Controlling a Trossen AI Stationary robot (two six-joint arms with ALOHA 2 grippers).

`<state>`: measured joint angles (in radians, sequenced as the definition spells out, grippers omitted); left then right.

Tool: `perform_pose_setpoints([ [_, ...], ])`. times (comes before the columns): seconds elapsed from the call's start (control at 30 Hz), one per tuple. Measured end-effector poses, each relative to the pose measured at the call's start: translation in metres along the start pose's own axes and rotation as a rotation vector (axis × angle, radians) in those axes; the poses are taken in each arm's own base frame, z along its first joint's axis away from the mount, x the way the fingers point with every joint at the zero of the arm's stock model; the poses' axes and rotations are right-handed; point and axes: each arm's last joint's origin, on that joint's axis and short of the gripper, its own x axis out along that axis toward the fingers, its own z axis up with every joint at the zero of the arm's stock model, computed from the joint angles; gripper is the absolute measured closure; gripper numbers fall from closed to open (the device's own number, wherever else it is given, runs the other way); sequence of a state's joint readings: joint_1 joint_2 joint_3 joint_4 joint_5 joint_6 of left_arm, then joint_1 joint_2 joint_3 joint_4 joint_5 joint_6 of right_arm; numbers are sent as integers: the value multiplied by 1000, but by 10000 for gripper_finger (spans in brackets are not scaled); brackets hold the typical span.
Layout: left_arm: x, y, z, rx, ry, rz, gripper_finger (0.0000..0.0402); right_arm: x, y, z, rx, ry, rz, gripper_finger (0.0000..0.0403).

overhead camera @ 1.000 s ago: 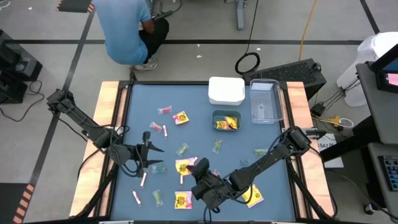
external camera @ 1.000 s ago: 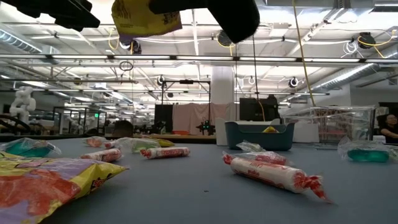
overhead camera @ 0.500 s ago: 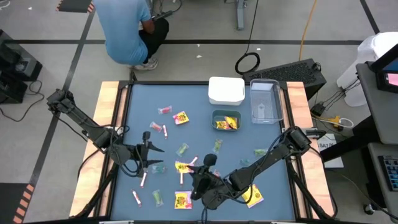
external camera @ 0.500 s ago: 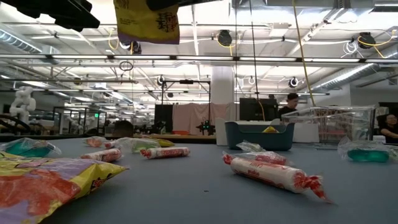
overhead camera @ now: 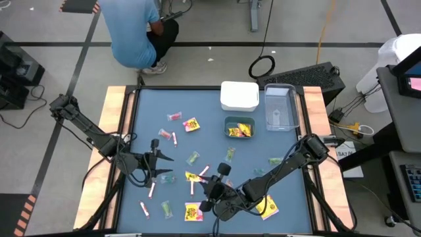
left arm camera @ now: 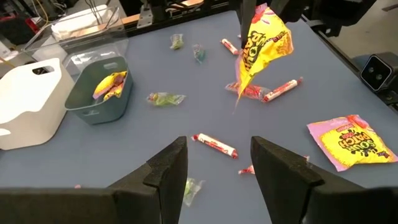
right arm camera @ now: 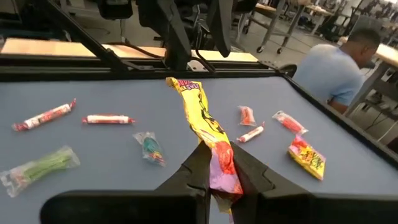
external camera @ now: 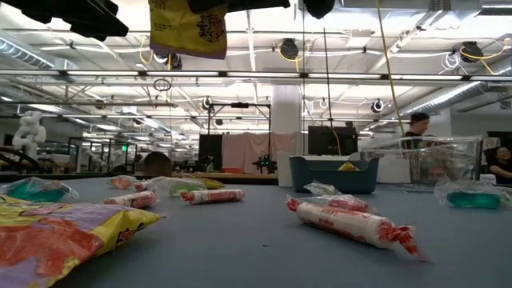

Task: Sort candy
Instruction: Put the middle left yellow candy into the green bin

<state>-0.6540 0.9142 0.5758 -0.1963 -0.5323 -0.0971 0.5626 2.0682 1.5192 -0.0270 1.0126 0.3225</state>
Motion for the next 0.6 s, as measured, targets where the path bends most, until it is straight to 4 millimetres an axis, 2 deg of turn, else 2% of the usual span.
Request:
perform_pose_setpoints([
  [0.37, 0, 0, 0, 0, 0, 0, 219, 0, 0, 0, -339, 1, -7, 374],
  [0.6, 0, 0, 0, 0, 0, 0, 219, 0, -4, 0, -385, -10, -123, 374],
])
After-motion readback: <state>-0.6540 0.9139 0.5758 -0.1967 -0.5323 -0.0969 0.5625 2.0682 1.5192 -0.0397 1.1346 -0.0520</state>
